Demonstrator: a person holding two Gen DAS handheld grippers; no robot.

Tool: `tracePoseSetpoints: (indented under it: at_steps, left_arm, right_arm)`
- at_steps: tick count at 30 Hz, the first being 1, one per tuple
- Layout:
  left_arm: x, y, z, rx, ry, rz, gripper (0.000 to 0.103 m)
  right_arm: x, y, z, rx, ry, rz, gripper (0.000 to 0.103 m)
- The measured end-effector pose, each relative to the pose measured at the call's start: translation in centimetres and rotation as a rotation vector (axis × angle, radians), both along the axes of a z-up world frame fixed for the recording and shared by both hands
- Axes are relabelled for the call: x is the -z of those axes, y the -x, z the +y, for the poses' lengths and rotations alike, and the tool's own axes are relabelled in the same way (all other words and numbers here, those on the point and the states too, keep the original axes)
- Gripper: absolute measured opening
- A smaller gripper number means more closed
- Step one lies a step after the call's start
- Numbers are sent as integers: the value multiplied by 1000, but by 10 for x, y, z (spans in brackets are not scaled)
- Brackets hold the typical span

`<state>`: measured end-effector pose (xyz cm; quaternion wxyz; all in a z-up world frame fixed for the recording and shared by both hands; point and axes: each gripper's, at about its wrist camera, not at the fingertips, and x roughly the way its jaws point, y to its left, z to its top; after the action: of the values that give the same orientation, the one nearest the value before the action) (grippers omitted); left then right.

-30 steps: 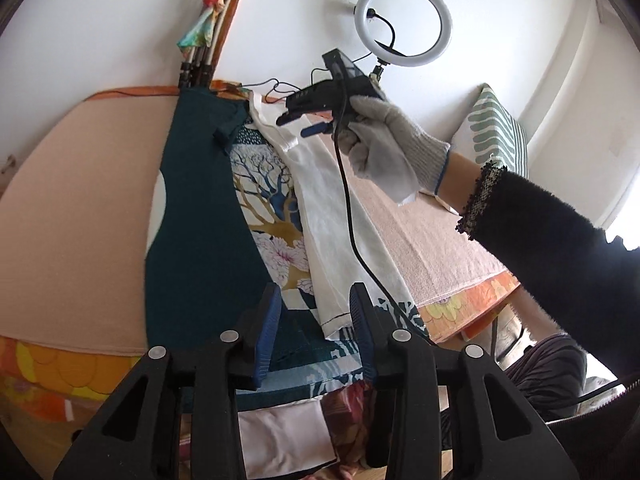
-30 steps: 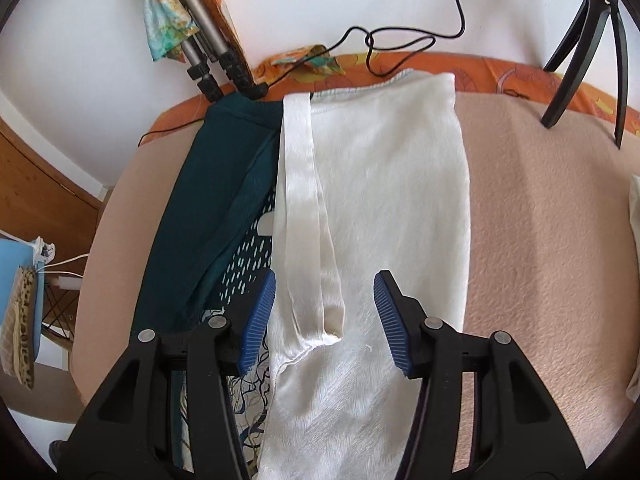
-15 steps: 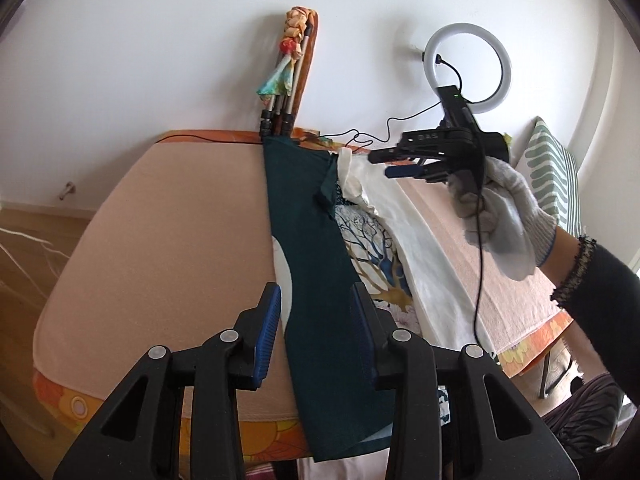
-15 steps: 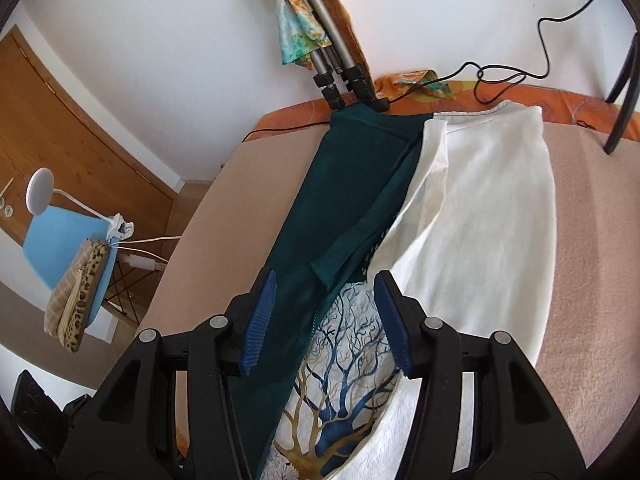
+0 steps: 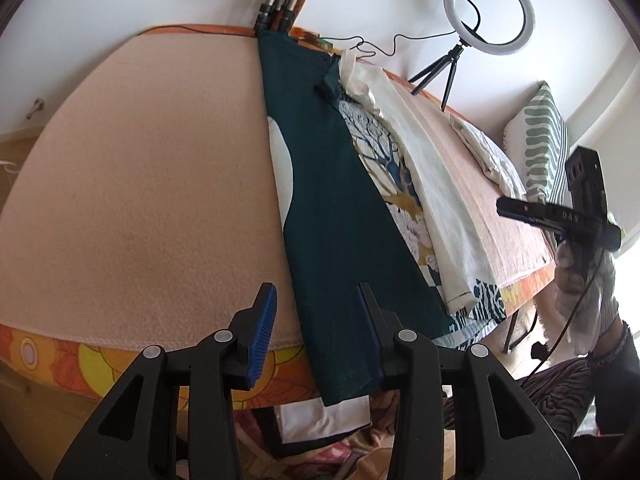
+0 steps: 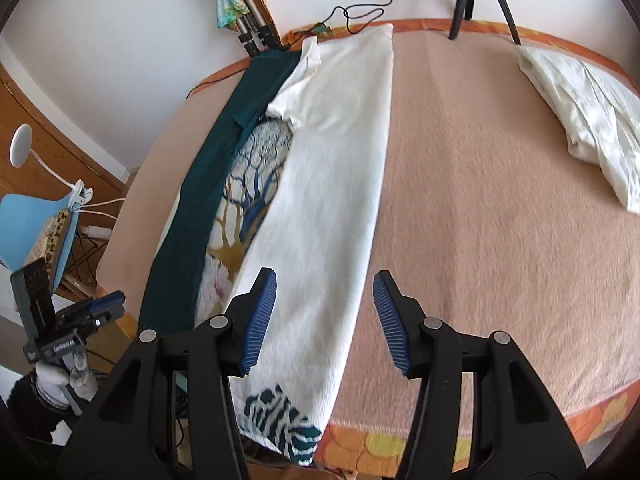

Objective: Fold small clothes
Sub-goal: 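Move both tools to the hem and grasp the hem edge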

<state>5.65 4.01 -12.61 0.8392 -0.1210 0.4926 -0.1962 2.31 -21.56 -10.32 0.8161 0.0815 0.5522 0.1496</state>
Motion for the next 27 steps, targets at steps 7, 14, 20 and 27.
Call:
tracePoseSetpoints:
  at_steps: [7,14,20,27]
  left_arm:
    - [11,8,-4,20,-1,46,38]
    - [19,13,-12,47,-7,67,38]
    - [18,20,-16,71,3,63,34]
    - [19,15,-16,78,49,81,2]
  right_arm:
    - [26,57,-8,-41,2,48,50]
    - [34,78,-2,-89,4,37,44]
    - [39,89,3,-126,-39,43,31]
    - [46,85,2,-111,-162,95,7]
